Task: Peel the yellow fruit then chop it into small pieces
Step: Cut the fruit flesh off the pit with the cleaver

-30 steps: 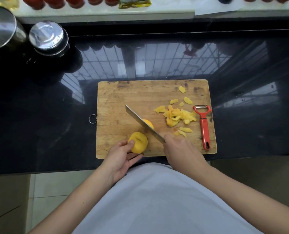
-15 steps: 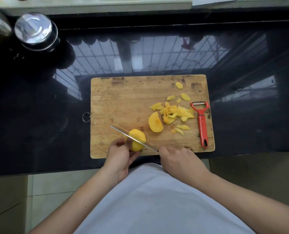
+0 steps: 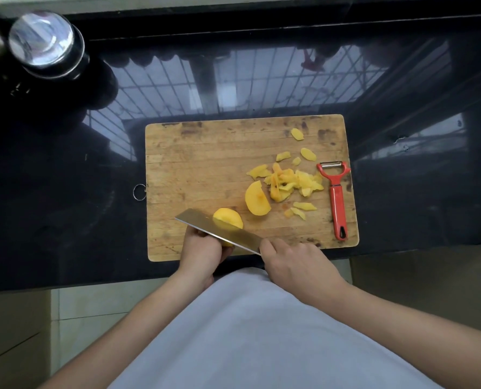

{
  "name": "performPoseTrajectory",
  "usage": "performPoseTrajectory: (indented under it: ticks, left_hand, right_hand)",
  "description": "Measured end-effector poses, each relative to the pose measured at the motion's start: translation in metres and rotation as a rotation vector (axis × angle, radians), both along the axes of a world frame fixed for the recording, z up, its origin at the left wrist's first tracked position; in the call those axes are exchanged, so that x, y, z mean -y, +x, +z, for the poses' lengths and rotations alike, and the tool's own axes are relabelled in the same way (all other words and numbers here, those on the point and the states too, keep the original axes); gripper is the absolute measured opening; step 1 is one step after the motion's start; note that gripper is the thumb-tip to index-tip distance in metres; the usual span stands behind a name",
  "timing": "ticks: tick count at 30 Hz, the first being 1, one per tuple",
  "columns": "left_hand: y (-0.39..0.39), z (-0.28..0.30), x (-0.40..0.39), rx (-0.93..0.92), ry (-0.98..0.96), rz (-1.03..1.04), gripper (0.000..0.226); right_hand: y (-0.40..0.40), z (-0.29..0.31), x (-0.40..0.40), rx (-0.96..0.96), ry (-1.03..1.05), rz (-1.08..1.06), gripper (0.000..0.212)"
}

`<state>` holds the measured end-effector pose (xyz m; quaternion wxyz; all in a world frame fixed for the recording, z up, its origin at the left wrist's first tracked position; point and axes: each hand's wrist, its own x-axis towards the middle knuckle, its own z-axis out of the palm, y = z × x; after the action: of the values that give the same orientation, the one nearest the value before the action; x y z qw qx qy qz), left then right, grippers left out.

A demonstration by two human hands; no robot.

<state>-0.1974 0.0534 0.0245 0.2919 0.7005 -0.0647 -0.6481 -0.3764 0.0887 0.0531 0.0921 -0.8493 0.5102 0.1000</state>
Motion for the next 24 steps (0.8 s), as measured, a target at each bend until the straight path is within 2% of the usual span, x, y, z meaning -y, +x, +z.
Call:
performPoseTrajectory:
  ticks: [8, 11, 15, 24]
  left_hand:
    - [0.006, 0.002, -0.002, 0.023, 0.007, -0.064, 0.020]
    - [0.010, 0.001, -0.009, 0.091, -0.005, -0.148, 0.023]
    - [0.008, 0.000, -0.007, 0.106, -0.023, -0.161, 0.032]
    - [0.009, -0.001, -0.006, 0.095, -0.024, -0.129, 0.032]
  right_hand:
    - [0.002, -0.004, 0.000, -0.022, -0.042, 0.011, 0.028]
    - [0.005, -0.009, 0.000, -0.011, -0.078, 0.023, 0.015]
    - [0.008, -0.015, 0.000, 0.018, -0.088, 0.023, 0.034]
    - [0.009, -0.014, 0.003, 0.087, -0.072, -0.012, 0.030]
